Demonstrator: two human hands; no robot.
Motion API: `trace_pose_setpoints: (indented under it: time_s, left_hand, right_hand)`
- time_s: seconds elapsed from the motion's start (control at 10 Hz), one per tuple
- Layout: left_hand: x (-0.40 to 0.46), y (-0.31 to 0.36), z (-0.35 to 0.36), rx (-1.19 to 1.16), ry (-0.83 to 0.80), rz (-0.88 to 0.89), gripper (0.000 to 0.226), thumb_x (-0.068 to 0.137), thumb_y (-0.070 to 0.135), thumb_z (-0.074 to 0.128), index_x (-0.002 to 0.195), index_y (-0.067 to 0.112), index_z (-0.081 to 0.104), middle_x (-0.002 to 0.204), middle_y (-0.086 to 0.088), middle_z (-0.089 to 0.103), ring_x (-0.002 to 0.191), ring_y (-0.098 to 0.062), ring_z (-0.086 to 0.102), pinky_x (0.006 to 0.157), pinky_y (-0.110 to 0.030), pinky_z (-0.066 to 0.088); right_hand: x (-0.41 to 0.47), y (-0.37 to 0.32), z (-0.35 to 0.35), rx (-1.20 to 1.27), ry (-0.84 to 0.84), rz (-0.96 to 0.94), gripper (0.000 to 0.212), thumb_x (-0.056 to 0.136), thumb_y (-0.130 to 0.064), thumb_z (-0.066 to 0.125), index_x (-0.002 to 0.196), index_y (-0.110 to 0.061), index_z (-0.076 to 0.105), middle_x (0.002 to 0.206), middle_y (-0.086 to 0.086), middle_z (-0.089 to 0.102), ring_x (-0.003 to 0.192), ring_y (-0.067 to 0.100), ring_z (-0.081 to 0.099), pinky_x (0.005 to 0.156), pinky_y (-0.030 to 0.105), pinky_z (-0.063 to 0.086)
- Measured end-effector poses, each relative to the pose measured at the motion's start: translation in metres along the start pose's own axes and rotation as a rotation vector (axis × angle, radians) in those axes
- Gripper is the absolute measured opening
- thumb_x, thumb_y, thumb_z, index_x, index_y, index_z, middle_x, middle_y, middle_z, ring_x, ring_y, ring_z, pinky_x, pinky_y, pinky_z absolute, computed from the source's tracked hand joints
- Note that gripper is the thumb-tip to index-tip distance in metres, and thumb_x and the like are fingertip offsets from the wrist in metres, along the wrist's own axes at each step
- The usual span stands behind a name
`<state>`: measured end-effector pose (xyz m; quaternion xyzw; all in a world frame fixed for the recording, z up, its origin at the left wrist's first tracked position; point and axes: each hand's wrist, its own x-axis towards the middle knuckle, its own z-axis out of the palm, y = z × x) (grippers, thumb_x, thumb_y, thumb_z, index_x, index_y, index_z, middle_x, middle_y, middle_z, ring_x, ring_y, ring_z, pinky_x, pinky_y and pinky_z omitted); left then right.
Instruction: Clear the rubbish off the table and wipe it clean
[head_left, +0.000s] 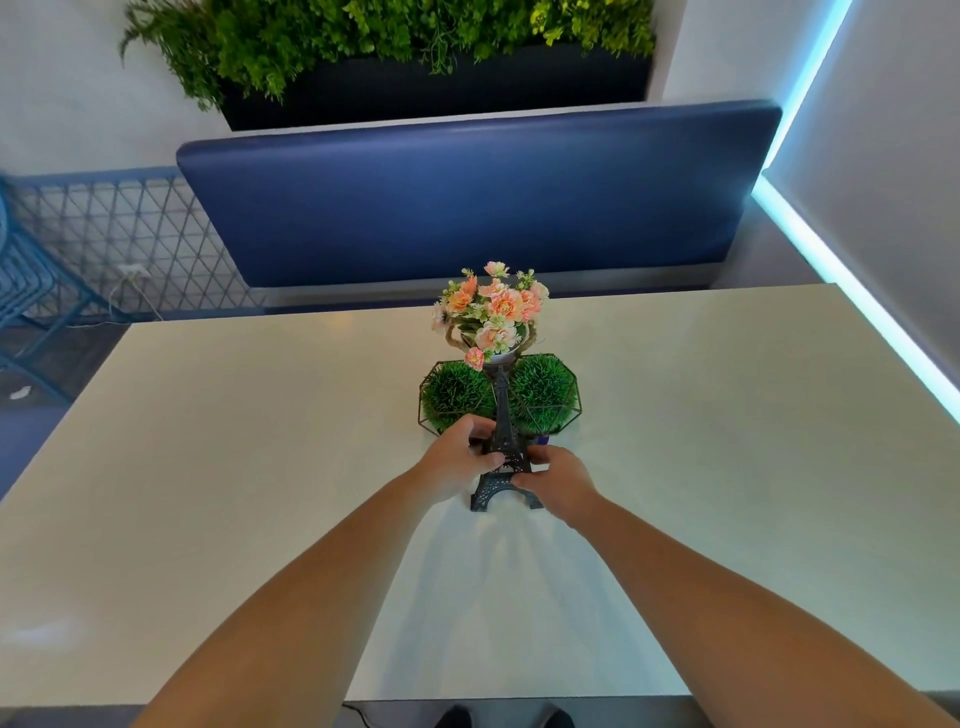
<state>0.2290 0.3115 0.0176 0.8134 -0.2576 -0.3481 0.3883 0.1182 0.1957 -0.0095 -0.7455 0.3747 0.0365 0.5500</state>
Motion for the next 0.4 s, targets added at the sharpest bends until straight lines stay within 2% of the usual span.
trace_pose_setpoints:
  time_s: [0.1,0.2,0.3,0.4]
  left_hand:
    - [-0.002,0.003,-0.002,0.036,0.013,0.000,0.038,0.090,0.009,0.067,0.125,0.009,0.052,0.125,-0.005,0.059,0.108,-0.015,0.056,0.085,-0.017,0.040]
    - [-0.001,0.002,-0.004,0.057,-0.008,0.012,0.044,0.090,0.008,0.066,0.132,0.008,0.051,0.129,-0.004,0.058,0.108,-0.013,0.055,0.076,-0.005,0.042]
    - [-0.009,0.010,-0.012,0.070,-0.056,0.024,0.057,0.090,0.007,0.067,0.142,0.009,0.044,0.138,-0.002,0.054,0.116,-0.012,0.054,0.083,-0.006,0.038]
    - [-0.013,0.014,-0.025,0.086,-0.066,0.031,0.061,0.092,0.009,0.064,0.148,0.013,0.039,0.143,-0.001,0.049,0.128,-0.019,0.050,0.097,-0.021,0.037]
  right_hand:
    - [-0.001,-0.001,-0.002,-0.035,-0.022,0.008,0.033,0.088,-0.010,0.064,0.120,-0.017,0.065,0.093,0.013,0.074,0.082,0.033,0.071,0.078,0.046,0.059]
    - [-0.002,-0.002,-0.005,-0.089,-0.030,0.000,0.032,0.092,-0.015,0.060,0.123,-0.019,0.065,0.101,0.010,0.072,0.080,0.025,0.069,0.080,0.036,0.058]
    - [-0.012,-0.009,-0.008,-0.149,-0.032,-0.001,0.035,0.094,-0.017,0.057,0.128,-0.021,0.062,0.113,0.008,0.068,0.093,0.024,0.066,0.084,0.031,0.052]
    - [-0.018,-0.013,-0.013,-0.148,0.021,0.033,0.039,0.096,-0.019,0.056,0.135,-0.022,0.056,0.130,0.004,0.059,0.111,0.026,0.061,0.091,0.034,0.049]
